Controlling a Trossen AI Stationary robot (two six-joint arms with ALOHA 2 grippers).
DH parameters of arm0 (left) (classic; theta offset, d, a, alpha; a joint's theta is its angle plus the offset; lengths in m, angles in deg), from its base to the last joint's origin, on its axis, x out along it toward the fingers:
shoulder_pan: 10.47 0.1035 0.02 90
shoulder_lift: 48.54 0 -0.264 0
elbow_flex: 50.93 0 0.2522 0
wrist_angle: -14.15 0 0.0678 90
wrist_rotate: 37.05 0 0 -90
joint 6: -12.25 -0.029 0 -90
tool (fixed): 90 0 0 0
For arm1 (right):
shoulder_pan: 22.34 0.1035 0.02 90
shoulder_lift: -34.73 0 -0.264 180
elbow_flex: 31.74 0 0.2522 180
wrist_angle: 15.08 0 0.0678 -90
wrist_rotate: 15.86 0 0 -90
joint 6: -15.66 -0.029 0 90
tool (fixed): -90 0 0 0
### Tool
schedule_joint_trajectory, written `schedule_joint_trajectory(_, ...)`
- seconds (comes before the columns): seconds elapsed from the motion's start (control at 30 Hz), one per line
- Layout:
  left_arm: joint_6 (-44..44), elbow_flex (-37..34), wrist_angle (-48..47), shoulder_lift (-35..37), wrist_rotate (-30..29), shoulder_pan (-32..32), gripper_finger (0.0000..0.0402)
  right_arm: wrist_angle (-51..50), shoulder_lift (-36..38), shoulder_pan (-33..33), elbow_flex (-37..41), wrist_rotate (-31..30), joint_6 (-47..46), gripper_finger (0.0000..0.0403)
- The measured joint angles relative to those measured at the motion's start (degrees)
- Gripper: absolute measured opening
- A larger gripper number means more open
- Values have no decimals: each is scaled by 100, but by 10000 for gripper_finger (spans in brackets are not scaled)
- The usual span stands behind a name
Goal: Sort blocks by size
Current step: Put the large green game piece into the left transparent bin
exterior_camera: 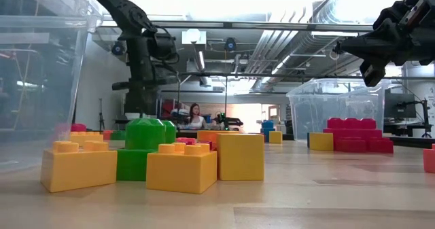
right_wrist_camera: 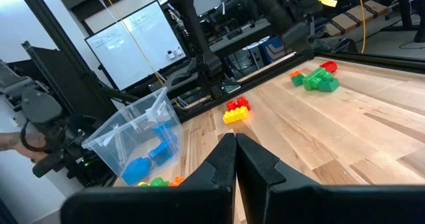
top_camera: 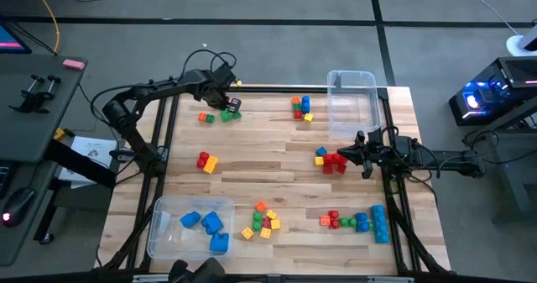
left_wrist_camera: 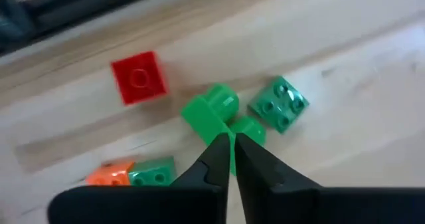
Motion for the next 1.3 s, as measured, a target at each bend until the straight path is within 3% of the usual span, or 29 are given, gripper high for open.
schedule_joint_trajectory(0.1, 47, 0, -116, -95, 264, 108, 47, 0, 0, 0, 0, 1, 1, 5)
schedule_joint_trajectory(0.23, 725, 0, -12, -114, 308, 180, 99, 0, -1, 0, 0, 1, 1, 5)
schedule_joint_trajectory(0.57, 1938, -5, 140, -116, -157, 114, 206, 0, 0, 0, 0, 1, 0, 5)
schedule_joint_trajectory(1.3, 3178, -931, 1120, -121, -319, -78, 214, 0, 1, 0, -1, 1, -1, 5)
